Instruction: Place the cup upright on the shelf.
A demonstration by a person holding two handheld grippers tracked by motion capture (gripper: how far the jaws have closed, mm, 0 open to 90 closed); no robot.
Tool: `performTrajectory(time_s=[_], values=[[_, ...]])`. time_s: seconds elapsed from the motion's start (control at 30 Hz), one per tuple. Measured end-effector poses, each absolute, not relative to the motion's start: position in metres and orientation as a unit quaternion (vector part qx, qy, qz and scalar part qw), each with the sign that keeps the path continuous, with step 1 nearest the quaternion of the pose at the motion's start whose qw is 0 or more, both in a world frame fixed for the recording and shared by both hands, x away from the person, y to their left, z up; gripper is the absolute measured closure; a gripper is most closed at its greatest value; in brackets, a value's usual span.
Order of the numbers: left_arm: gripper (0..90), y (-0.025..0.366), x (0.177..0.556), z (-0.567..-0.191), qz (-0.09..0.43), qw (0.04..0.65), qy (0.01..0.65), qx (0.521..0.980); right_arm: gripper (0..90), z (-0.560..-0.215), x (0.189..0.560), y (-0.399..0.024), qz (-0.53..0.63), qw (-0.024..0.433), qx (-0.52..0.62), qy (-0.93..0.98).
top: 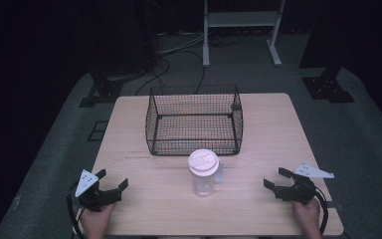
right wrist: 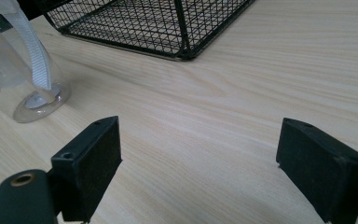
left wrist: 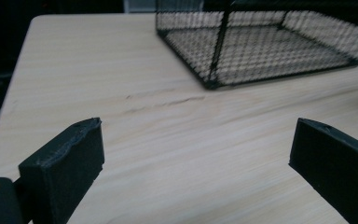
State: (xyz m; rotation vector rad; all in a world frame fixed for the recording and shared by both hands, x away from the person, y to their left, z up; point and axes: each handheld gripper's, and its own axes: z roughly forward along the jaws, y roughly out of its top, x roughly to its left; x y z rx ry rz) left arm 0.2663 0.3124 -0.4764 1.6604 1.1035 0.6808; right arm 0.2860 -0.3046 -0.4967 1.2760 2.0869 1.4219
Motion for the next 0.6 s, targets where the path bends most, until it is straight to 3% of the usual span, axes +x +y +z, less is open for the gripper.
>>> performTrajectory(time_s=[0.6], values=[[1.9, 0.278, 0.29, -0.444, 0.268, 0.503, 0.403, 0.716, 12.9, -0.496, 0.286, -0.305, 0.495, 0.157, 0.449, 0.727]])
